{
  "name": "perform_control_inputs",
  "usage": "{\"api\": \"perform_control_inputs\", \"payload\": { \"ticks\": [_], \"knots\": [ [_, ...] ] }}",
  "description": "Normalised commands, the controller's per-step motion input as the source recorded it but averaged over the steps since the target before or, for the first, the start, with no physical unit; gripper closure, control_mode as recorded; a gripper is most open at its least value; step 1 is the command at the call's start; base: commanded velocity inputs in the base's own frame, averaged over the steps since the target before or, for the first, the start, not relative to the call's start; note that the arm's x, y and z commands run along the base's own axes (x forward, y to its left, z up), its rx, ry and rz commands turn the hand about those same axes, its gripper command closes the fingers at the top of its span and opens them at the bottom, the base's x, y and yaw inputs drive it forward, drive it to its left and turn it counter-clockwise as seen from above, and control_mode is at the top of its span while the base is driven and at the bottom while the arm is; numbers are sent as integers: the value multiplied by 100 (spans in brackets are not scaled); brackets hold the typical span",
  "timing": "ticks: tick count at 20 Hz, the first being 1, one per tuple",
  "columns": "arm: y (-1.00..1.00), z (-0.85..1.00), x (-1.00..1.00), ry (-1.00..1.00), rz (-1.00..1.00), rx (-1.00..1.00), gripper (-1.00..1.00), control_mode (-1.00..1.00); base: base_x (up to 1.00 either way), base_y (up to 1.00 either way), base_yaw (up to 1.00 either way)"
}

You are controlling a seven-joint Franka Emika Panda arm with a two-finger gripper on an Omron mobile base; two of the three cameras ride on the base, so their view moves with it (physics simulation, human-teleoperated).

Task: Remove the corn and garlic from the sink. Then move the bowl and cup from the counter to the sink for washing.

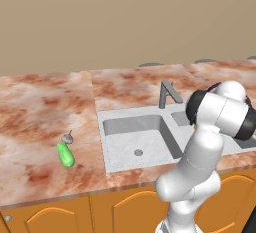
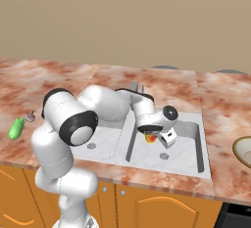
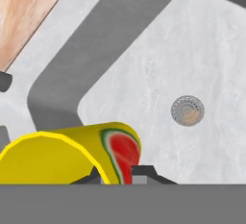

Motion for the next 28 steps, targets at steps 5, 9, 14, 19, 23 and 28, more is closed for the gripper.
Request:
{"api": "perform_control_inputs", "payload": {
  "ticks": [5,9,14,19,23,28],
  "knots": [
    [-2,-7,14,0,0,0,100,-100,0,0,0],
    [0,-9,11,0,0,2,100,-100,0,0,0],
    [0,-9,10,-2,0,4,100,-100,0,0,0],
    [0,-12,9,0,0,3,100,-100,0,0,0],
    [1,-14,12,0,0,1,100,-100,0,0,0],
    [3,-14,12,0,0,0,100,-100,0,0,0]
  ]
}}
